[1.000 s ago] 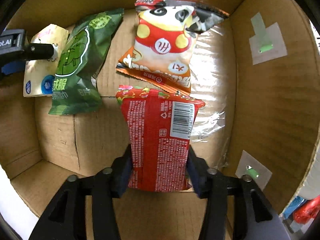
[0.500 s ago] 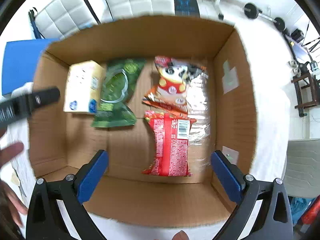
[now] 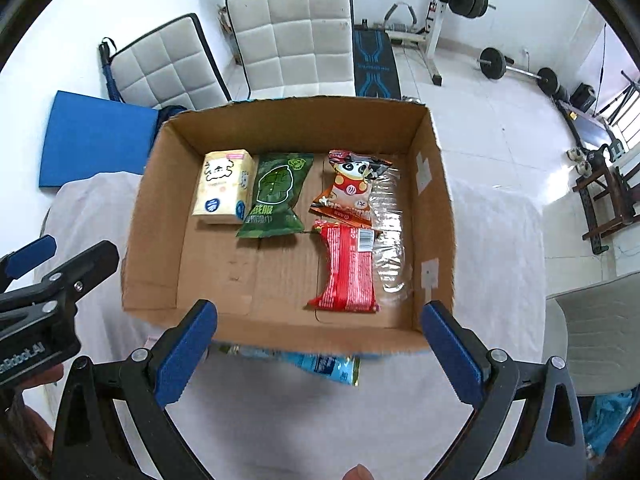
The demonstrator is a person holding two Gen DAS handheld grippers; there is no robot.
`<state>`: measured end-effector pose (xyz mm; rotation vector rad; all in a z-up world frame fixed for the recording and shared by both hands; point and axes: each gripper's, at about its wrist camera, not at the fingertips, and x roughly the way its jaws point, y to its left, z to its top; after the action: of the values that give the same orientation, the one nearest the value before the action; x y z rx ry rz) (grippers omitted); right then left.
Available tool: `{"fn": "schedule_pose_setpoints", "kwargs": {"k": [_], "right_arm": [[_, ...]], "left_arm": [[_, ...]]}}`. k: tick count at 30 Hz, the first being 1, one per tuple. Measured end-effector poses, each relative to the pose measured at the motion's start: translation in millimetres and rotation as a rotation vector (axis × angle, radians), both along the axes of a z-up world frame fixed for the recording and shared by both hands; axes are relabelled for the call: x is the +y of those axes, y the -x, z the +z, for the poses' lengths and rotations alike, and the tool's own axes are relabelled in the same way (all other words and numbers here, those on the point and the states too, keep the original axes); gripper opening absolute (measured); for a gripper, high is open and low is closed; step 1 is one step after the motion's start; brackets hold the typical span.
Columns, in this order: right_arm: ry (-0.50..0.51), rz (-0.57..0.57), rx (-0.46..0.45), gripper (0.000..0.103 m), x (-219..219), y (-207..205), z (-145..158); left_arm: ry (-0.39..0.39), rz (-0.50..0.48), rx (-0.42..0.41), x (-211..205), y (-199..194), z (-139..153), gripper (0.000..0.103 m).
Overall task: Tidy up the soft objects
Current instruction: 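Withdraw both tools and move toward the sock and tube yogurt, then grasp the lilac sock bundle with the left tool while the right grasps the tube yogurt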
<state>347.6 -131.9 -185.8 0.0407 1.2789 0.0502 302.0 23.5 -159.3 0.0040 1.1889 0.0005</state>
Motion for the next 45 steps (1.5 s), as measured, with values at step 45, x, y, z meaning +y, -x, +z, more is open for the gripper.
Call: {"fn": "schedule_pose_setpoints", "kwargs": {"k": [45], "right_arm": [[-0.020,0.389,0.206,0.078,48.6,66.5,-159.8]], "left_arm": [[-0.007,0.335,0.314,82.6,93.1,-167.4,0.098]]}}
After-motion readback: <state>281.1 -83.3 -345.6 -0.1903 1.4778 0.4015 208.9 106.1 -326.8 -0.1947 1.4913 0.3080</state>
